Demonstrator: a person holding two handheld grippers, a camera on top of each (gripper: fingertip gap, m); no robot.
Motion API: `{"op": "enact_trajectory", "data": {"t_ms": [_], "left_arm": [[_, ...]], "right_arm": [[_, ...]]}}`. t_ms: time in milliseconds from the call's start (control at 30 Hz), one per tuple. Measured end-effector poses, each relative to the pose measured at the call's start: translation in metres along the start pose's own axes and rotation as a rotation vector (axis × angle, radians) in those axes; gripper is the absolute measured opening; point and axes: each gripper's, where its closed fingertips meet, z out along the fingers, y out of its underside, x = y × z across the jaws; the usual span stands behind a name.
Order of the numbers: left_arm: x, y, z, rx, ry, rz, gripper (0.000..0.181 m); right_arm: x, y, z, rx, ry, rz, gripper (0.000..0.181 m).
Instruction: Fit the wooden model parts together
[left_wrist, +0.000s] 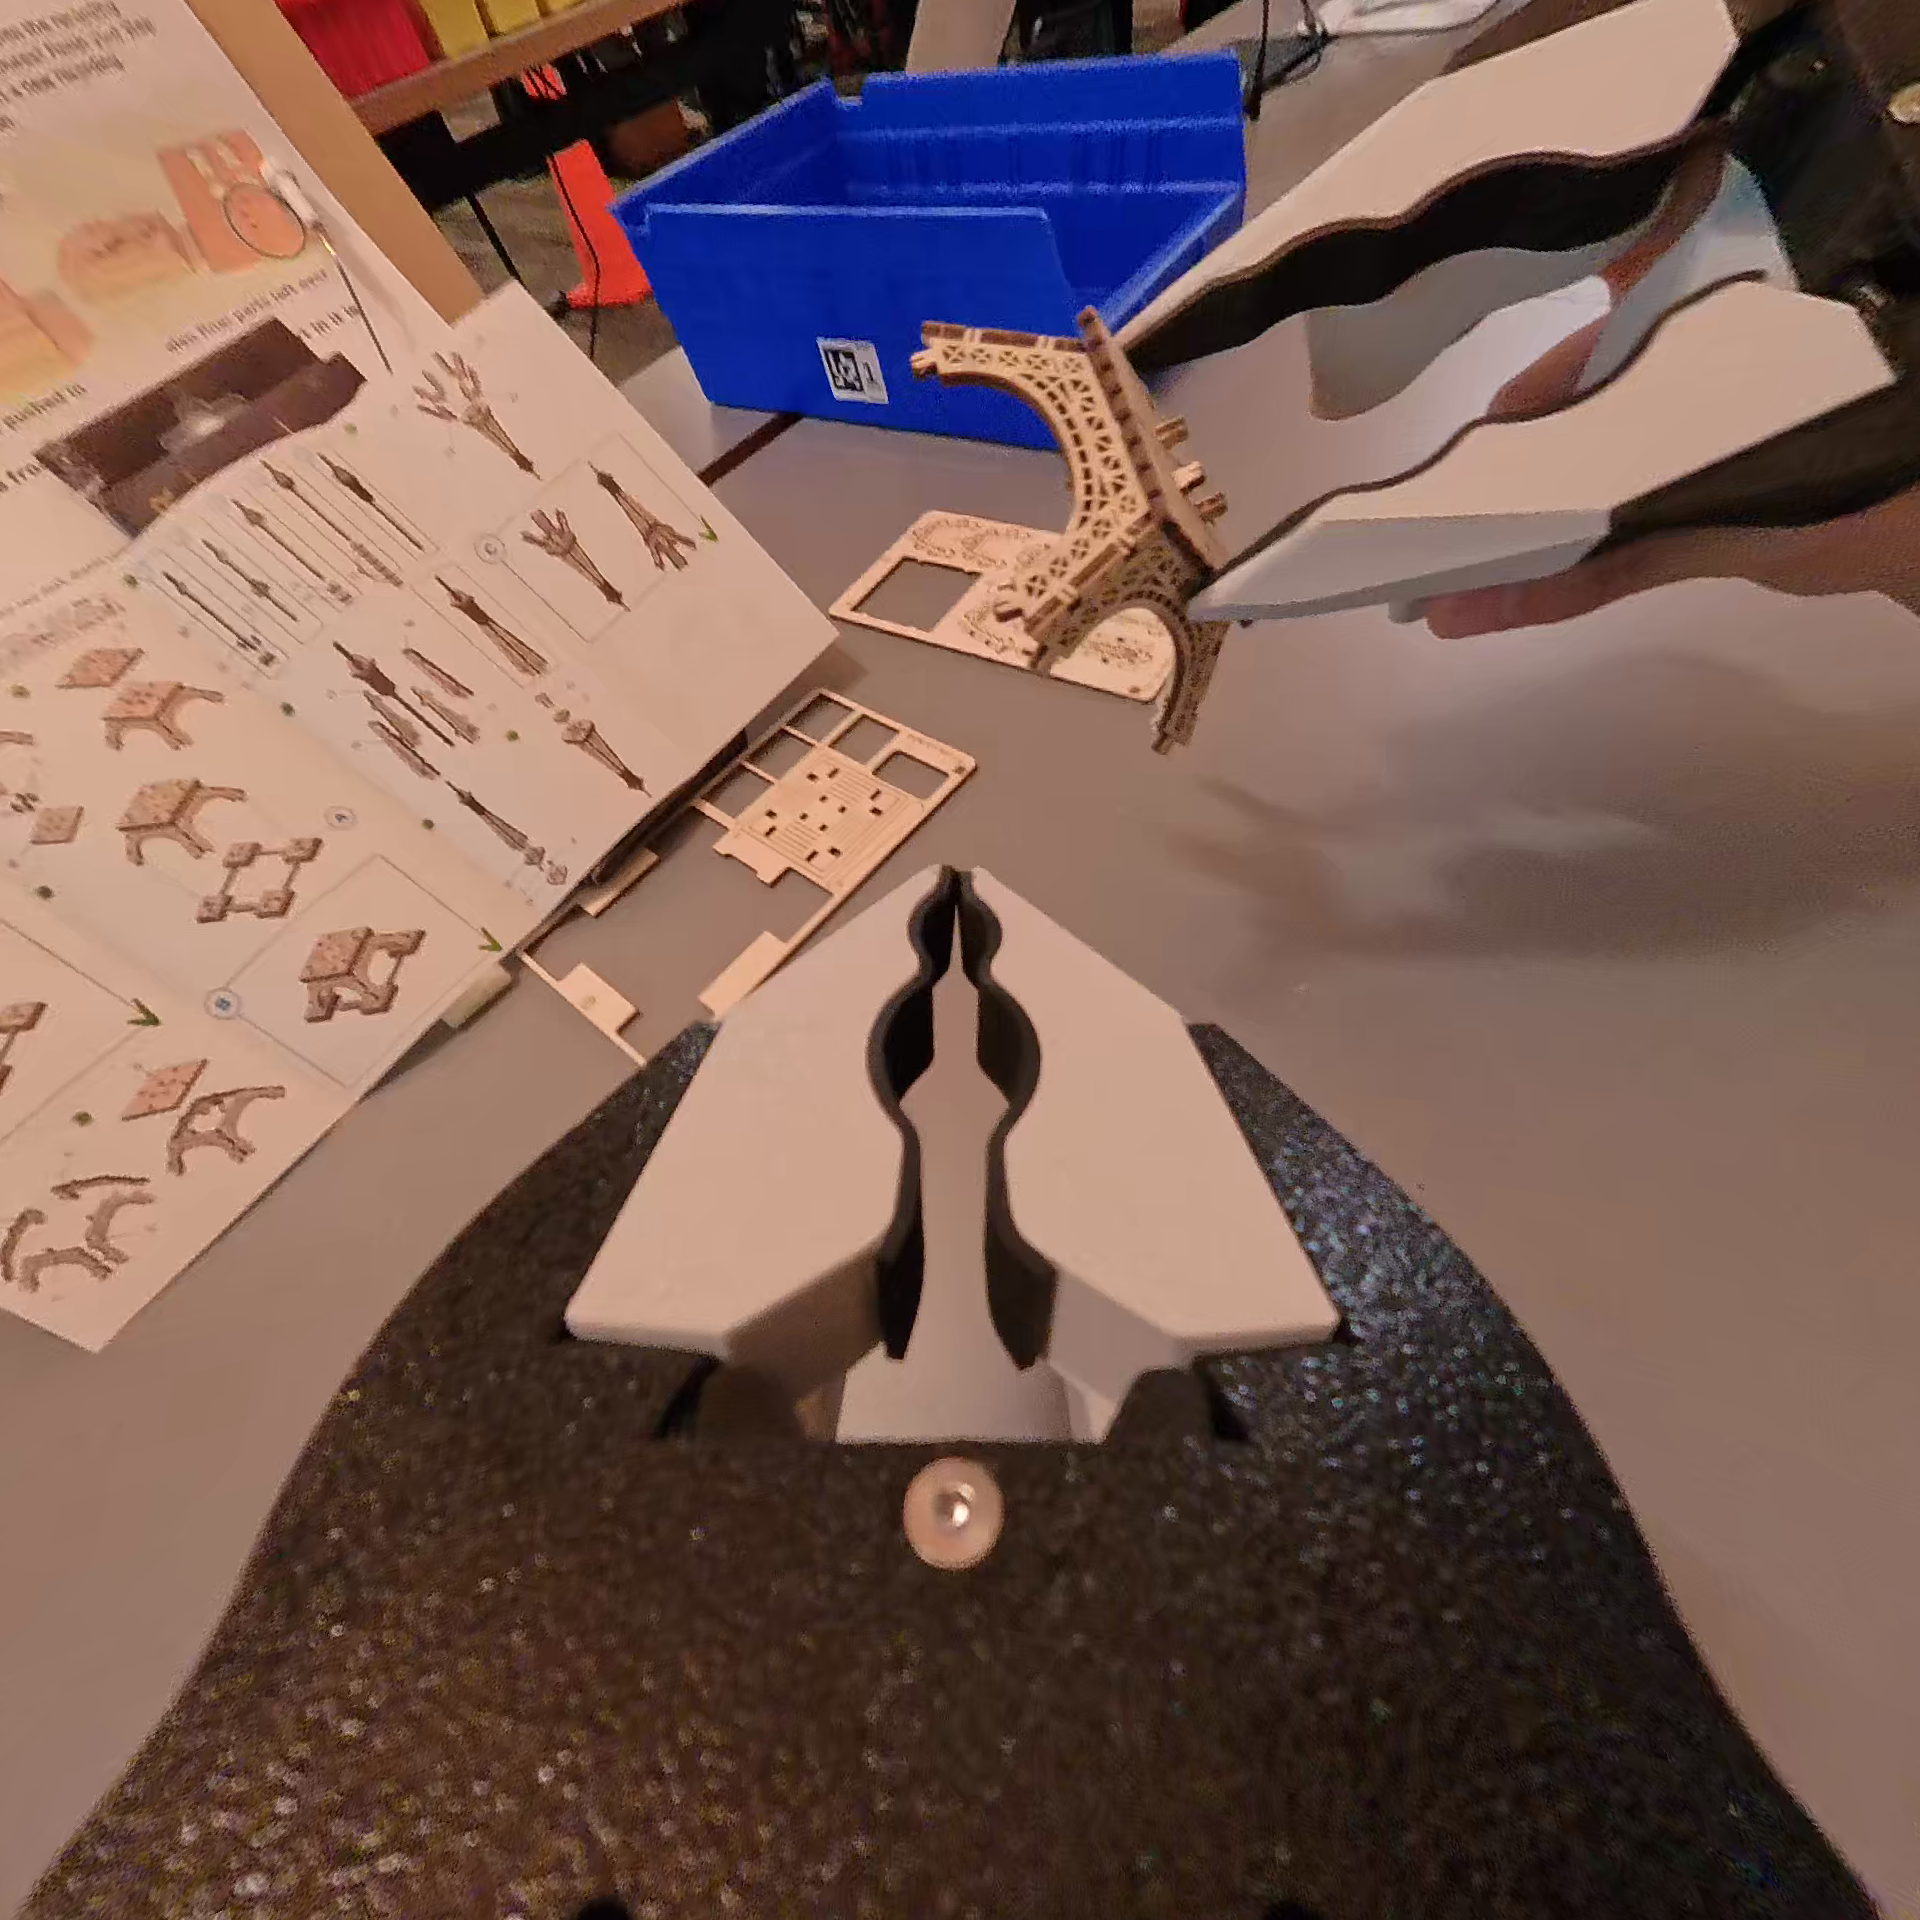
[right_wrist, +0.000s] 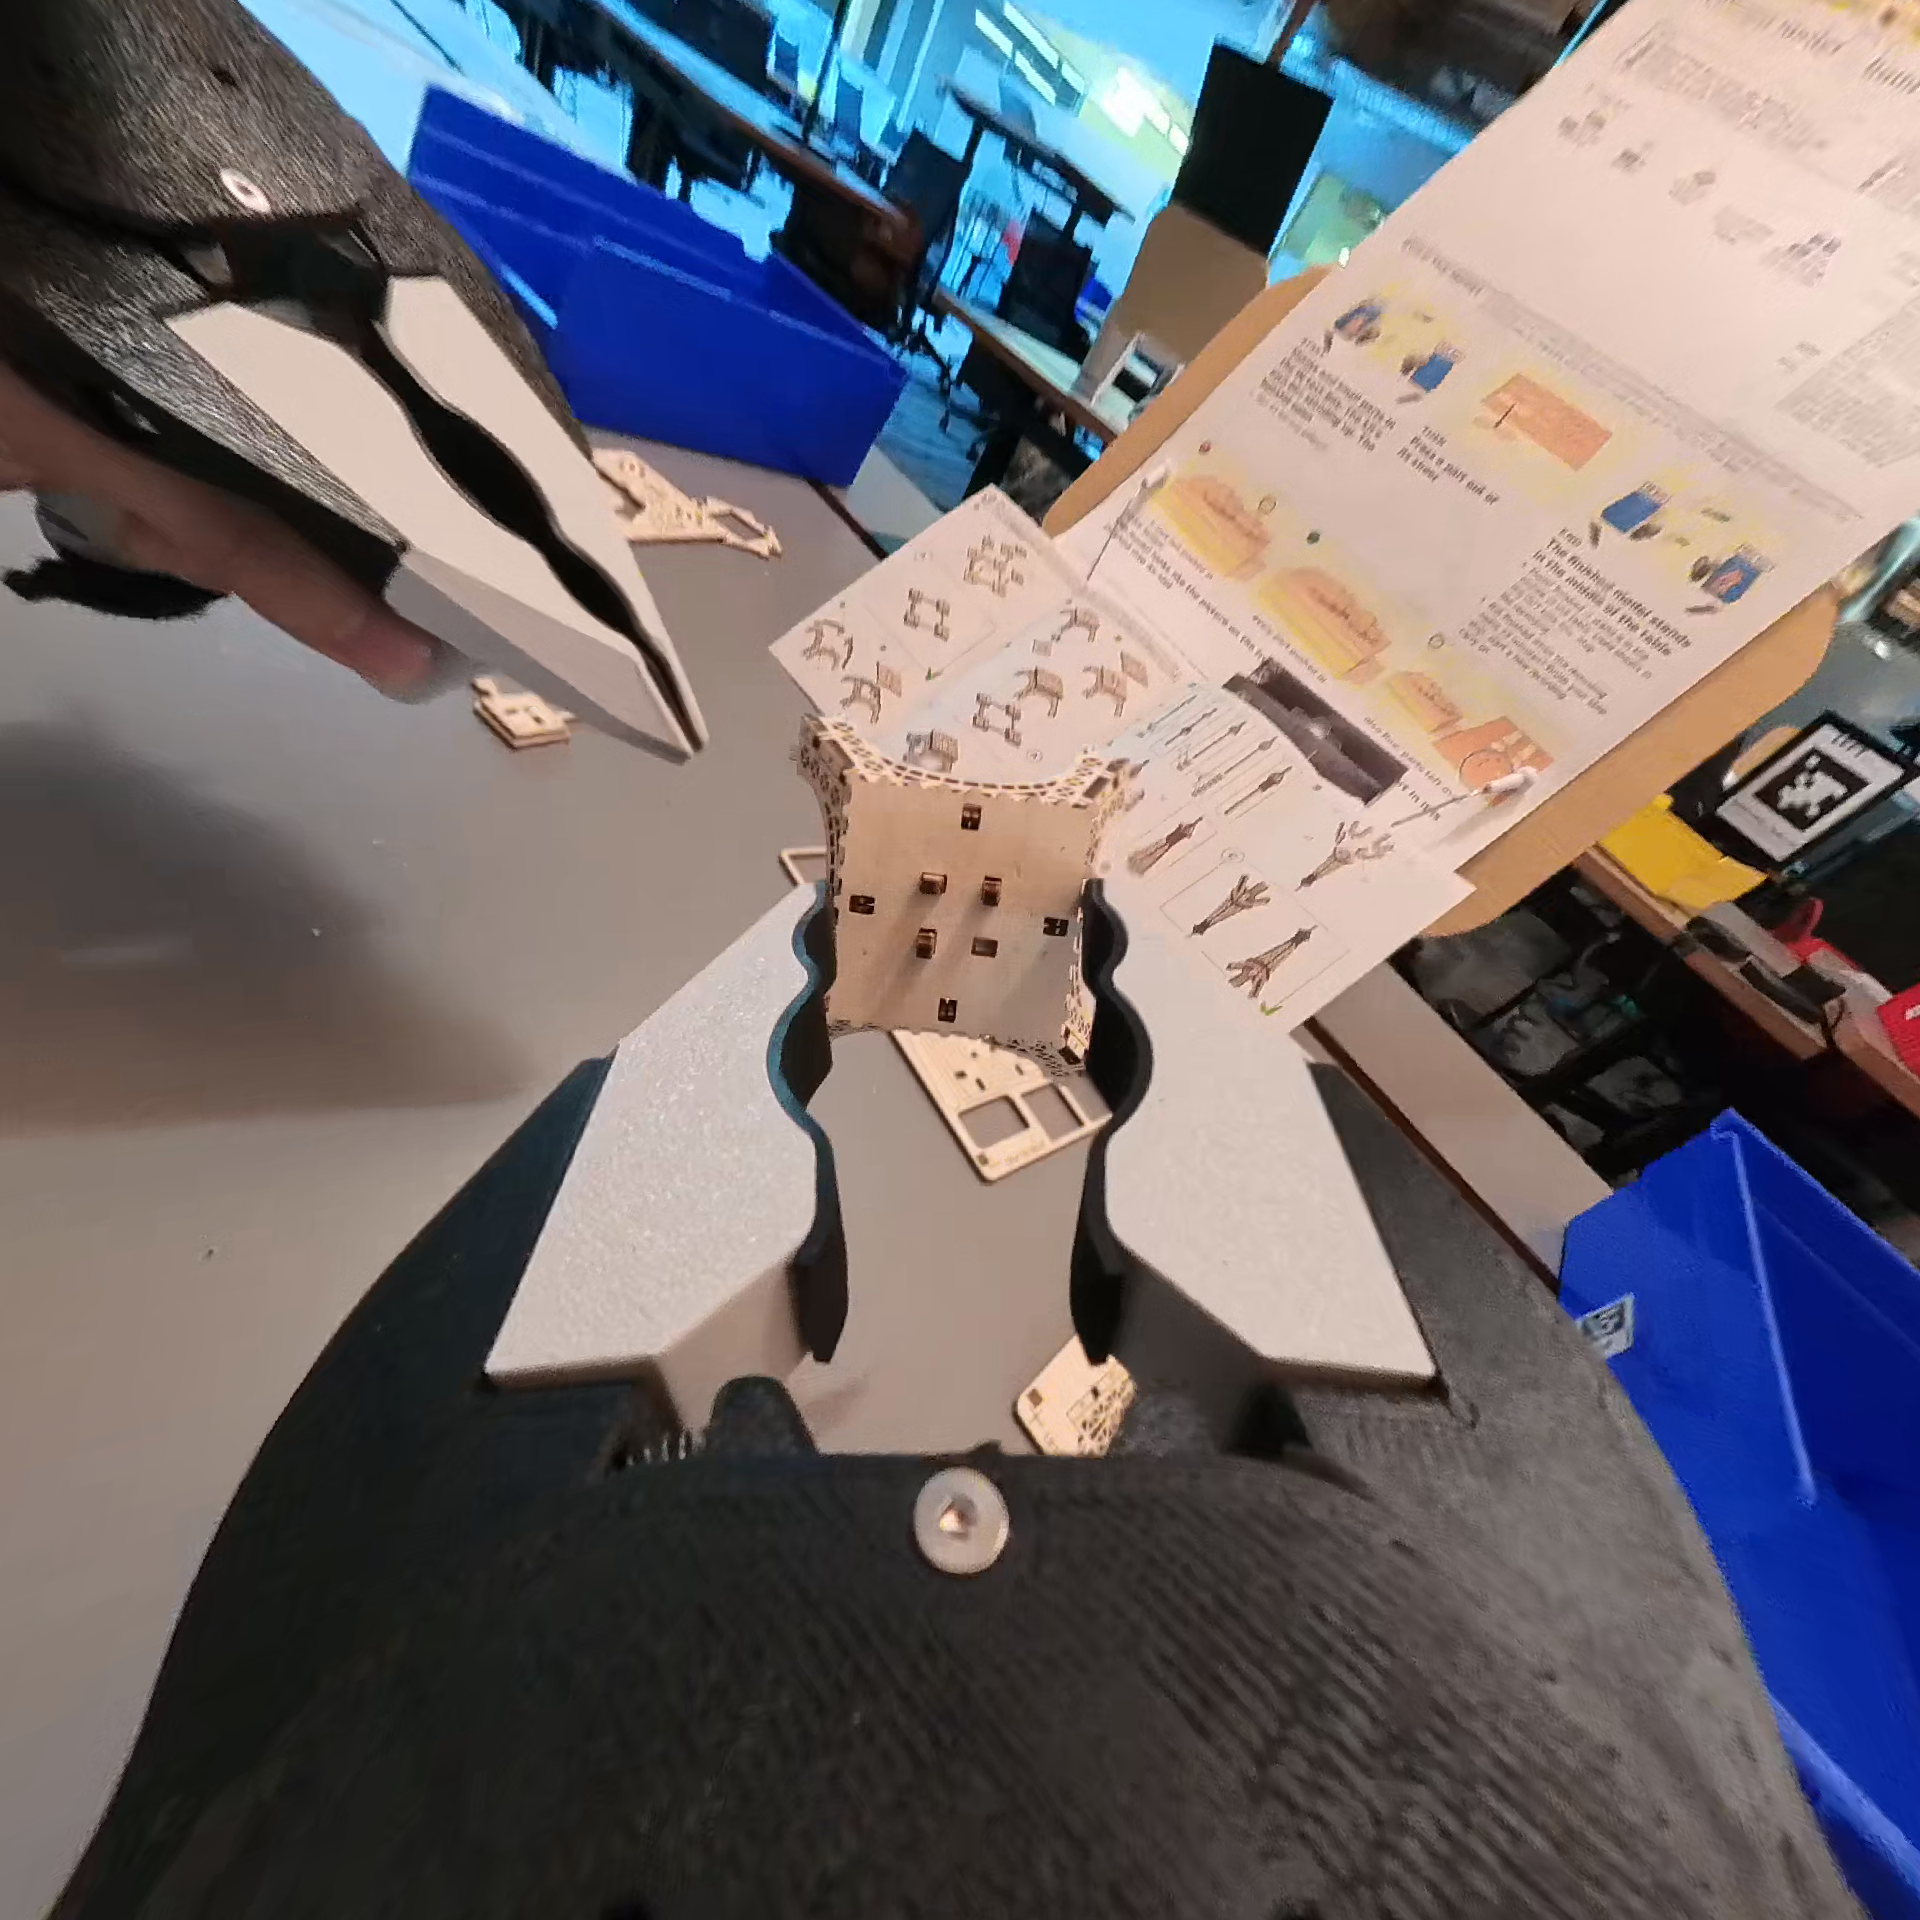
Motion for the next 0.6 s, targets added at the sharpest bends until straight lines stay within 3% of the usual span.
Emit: {"op": "enact_trajectory", "data": {"t_ms": [200, 333, 467, 600], "left_arm": [[0.0, -0.041, -0.004, 0.142, 0.009, -0.001, 0.0], [0.01, -0.072, -0.013, 0.227, 0.034, 0.038, 0.0], [0.018, -0.102, -0.024, 0.292, 0.031, 0.033, 0.0], [0.042, -0.138, -0.038, 0.388, 0.092, 0.043, 0.002]], "right_arm": [[0.01, -0.043, -0.018, 0.232, 0.053, 0.089, 0.046], [0.023, -0.05, -0.03, 0.358, 0.061, 0.191, 0.046], [0.025, -0.071, -0.055, 0.674, -0.1, 0.418, 0.046], [0.052, -0.074, -0.089, 1.054, -0.39, 0.923, 0.046]]}}
